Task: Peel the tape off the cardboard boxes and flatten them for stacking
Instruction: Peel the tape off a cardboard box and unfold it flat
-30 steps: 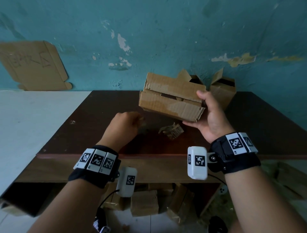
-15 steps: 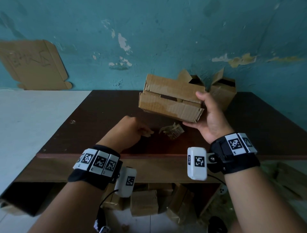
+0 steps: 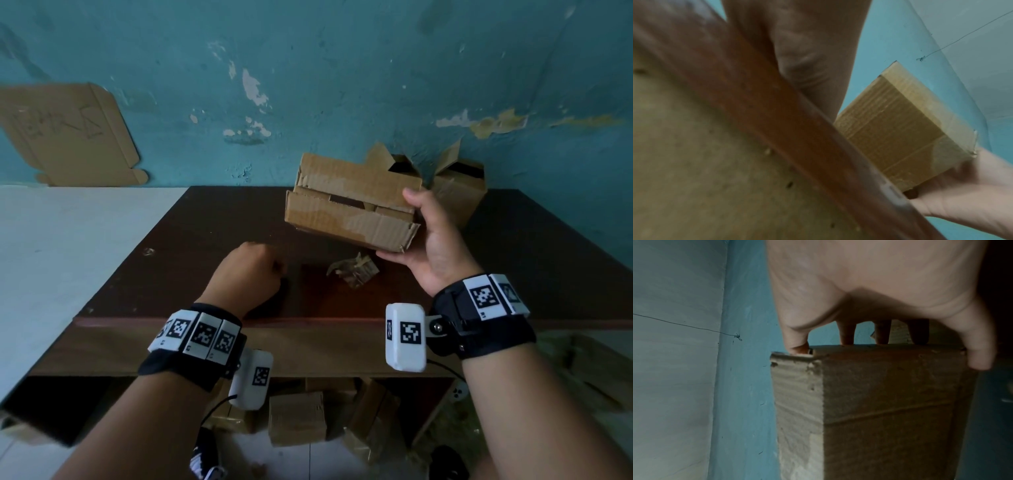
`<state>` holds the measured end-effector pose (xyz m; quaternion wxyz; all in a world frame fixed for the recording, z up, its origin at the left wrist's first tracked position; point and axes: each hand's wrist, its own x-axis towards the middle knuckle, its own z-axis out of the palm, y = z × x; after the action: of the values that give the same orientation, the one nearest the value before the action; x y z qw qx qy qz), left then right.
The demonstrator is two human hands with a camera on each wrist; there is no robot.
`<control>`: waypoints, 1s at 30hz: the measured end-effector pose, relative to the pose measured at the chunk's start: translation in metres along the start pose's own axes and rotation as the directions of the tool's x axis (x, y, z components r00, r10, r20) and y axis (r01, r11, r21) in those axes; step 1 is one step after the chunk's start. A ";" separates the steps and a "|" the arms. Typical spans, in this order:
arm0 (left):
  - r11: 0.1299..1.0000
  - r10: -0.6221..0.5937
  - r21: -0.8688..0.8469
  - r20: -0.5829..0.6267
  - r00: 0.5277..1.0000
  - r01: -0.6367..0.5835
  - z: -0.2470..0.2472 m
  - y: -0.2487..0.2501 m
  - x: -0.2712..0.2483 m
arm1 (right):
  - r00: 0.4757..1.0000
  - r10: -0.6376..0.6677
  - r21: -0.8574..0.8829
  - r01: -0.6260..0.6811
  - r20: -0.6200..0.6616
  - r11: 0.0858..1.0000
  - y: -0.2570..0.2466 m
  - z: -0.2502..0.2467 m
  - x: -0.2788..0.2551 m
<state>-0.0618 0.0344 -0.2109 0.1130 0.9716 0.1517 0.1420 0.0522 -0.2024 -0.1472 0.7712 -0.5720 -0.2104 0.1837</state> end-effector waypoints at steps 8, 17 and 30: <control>0.987 -0.091 -0.125 0.060 0.994 0.098 -0.011 -0.007 0.000 | 1.000 -0.011 -0.008 0.012 0.021 1.000 -0.001 -0.003 0.000; 0.985 -0.119 -0.113 0.090 0.989 0.129 -0.025 0.000 -0.001 | 1.000 -0.016 -0.012 0.016 0.025 1.000 -0.002 -0.004 0.000; 0.953 -0.156 -0.267 -0.018 0.988 0.146 -0.012 -0.008 0.002 | 1.000 -0.006 -0.013 0.006 0.019 1.000 0.000 -0.003 0.002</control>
<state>-0.0656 0.0449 -0.2015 0.2495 0.9304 0.2072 0.1706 0.0558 -0.2039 -0.1479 0.7660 -0.5745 -0.2207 0.1856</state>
